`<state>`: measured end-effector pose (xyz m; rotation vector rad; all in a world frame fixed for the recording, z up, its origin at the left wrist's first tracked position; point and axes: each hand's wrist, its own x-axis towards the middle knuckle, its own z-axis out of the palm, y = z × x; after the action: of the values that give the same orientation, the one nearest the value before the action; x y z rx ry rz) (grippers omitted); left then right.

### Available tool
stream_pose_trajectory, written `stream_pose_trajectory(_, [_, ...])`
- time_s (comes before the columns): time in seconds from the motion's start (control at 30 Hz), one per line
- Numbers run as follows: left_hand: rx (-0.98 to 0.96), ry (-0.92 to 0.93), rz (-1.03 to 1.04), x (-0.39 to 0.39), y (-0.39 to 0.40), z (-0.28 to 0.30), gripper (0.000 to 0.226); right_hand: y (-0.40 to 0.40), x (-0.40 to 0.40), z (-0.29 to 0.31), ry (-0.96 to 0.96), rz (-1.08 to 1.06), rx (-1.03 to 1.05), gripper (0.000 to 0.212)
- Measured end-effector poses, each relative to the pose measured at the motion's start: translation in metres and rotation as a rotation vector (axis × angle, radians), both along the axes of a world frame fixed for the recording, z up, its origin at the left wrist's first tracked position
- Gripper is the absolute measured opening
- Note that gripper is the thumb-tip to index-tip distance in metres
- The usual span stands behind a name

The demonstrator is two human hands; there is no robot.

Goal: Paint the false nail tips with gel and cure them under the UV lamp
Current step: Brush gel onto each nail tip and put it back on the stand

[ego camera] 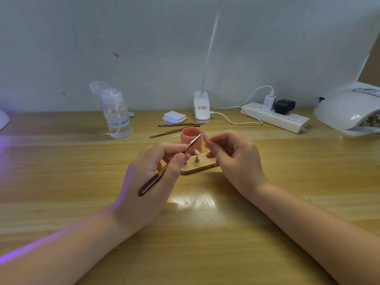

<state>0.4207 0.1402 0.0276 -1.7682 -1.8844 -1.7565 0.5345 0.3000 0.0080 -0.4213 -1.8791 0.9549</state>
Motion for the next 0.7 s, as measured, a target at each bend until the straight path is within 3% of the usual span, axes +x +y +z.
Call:
stream_pose_trajectory(0.43, [-0.010, 0.086, -0.011, 0.0001, -0.0028, 0.0002, 0.020, -0.0013, 0.0014, 0.0015, -0.032, -0.030, 0.002, 0.006])
stream_pose_trajectory(0.7, [0.052, -0.047, -0.029, 0.0009, -0.0007, 0.0015, 0.014, -0.0029, 0.0019, 0.0026, -0.034, -0.022, -0.023, 0.006])
